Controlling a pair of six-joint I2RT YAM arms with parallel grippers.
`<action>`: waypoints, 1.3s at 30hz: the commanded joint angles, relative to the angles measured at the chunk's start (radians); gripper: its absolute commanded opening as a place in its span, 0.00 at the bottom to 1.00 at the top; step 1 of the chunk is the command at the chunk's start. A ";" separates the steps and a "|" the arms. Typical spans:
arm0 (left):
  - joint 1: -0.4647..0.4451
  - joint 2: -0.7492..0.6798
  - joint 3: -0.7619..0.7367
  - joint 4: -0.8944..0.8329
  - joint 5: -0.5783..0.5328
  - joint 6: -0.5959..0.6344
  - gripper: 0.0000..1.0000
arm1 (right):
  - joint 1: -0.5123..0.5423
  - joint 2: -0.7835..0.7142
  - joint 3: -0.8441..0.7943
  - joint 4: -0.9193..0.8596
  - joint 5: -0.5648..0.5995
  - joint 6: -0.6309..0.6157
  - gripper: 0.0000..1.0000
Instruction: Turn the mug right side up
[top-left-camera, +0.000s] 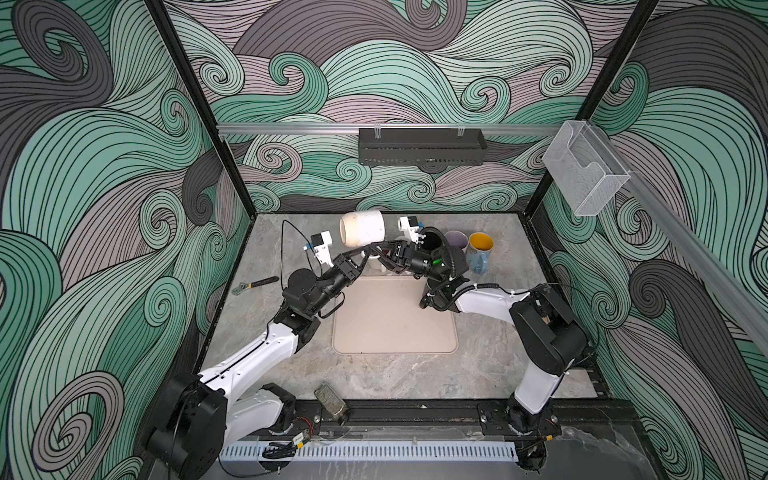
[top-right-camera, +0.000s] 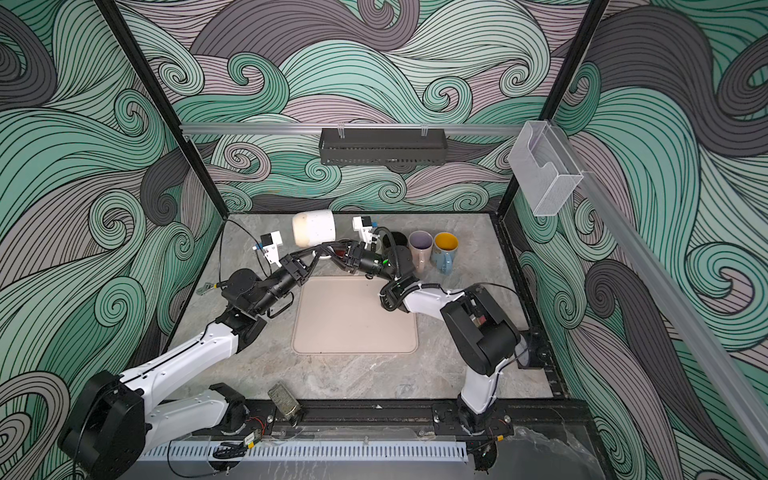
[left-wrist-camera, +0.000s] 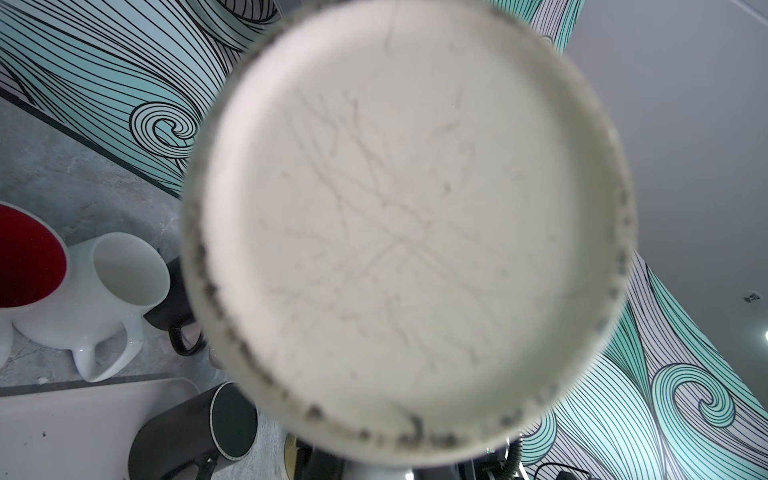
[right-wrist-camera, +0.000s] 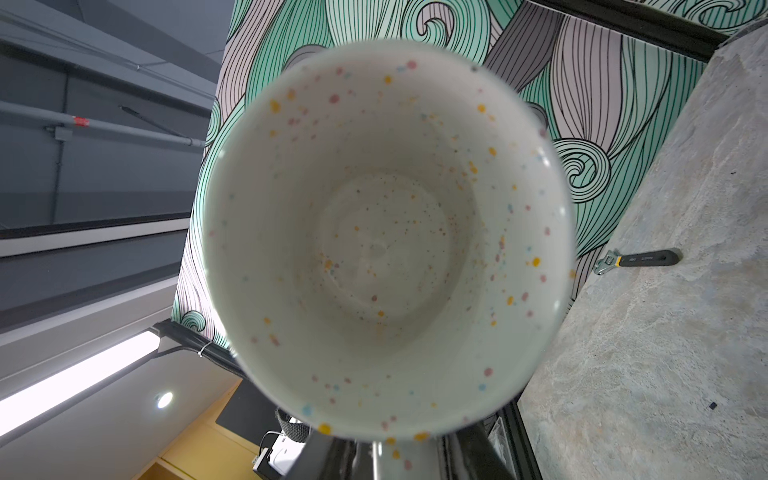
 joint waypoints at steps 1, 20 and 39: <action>0.010 -0.002 0.003 0.044 -0.022 0.022 0.00 | 0.014 -0.071 0.005 0.132 -0.013 0.013 0.30; 0.029 0.021 -0.008 0.110 -0.023 -0.022 0.00 | 0.012 -0.109 -0.018 0.131 -0.035 -0.007 0.32; 0.029 0.025 0.057 0.018 0.048 0.036 0.00 | 0.052 -0.114 0.047 -0.167 -0.105 -0.143 0.23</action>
